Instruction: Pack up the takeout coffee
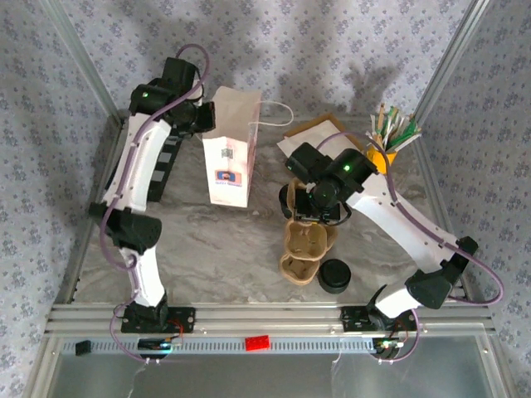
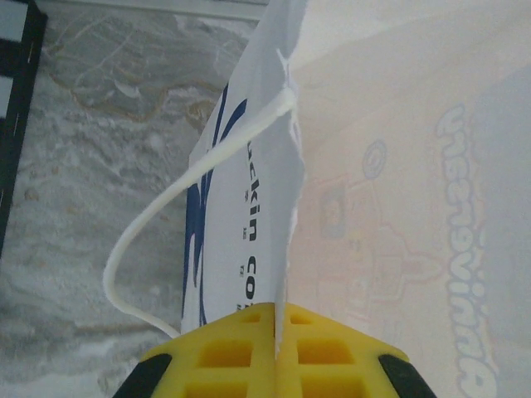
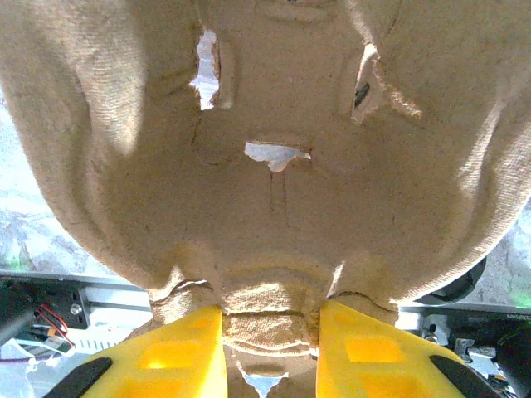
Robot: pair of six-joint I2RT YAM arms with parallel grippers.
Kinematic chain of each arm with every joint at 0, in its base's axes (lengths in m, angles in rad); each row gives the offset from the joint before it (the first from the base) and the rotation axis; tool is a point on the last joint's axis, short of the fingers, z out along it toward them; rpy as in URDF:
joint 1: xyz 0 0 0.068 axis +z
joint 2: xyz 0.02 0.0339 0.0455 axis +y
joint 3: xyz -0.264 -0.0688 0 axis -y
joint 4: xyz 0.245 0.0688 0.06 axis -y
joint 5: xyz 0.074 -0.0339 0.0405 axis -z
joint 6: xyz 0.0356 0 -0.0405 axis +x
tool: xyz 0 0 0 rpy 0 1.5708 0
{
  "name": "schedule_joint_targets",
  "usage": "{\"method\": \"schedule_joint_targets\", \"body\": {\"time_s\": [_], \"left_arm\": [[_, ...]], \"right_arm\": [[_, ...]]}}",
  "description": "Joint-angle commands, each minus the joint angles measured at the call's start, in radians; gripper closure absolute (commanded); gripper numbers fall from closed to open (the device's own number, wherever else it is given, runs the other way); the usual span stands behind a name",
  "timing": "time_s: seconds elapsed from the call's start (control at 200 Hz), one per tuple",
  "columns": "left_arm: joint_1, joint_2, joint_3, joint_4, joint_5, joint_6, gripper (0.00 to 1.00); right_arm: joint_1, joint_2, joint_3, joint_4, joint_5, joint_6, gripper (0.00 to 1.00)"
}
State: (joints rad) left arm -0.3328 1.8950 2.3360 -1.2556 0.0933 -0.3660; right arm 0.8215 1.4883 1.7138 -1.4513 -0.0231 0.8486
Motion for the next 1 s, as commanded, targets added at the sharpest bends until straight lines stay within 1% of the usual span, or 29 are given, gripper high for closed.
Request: {"method": "schedule_joint_targets", "body": {"time_s": [0.0, 0.115, 0.175, 0.36, 0.475, 0.545, 0.69, 0.77, 0.885, 0.994], "left_arm": [[-0.030, -0.147, -0.139, 0.043, -0.025, -0.073, 1.00], [-0.037, -0.303, -0.364, 0.155, -0.020, -0.146, 1.00], [-0.037, -0.370, -0.470, 0.182, -0.025, -0.191, 1.00], [-0.079, -0.535, -0.660, 0.210, -0.071, -0.302, 1.00], [-0.132, -0.623, -0.749, 0.215, -0.136, -0.350, 1.00], [-0.172, -0.672, -0.821, 0.258, -0.127, -0.388, 1.00], [-0.265, -0.742, -0.906, 0.277, -0.178, -0.428, 1.00], [-0.286, -0.783, -0.954, 0.314, -0.159, -0.445, 1.00], [-0.315, -0.809, -0.979, 0.315, -0.151, -0.470, 1.00], [-0.357, -0.818, -0.998, 0.309, -0.185, -0.481, 1.00]], "right_arm": [[0.024, -0.036, 0.044, -0.052, -0.002, 0.030, 0.73], [0.040, -0.050, 0.072, -0.088, -0.003, 0.053, 0.72], [0.053, -0.053, 0.097, -0.112, 0.001, 0.072, 0.73], [0.101, -0.057, 0.166, -0.168, 0.004, 0.133, 0.72], [0.125, -0.057, 0.188, -0.183, 0.009, 0.165, 0.72], [0.138, -0.051, 0.216, -0.188, 0.012, 0.179, 0.72], [0.169, -0.039, 0.277, -0.208, 0.027, 0.213, 0.73], [0.177, -0.040, 0.296, -0.205, 0.030, 0.226, 0.73], [0.187, -0.038, 0.330, -0.209, 0.033, 0.232, 0.73], [0.192, -0.031, 0.372, -0.230, 0.041, 0.237, 0.73]]}}
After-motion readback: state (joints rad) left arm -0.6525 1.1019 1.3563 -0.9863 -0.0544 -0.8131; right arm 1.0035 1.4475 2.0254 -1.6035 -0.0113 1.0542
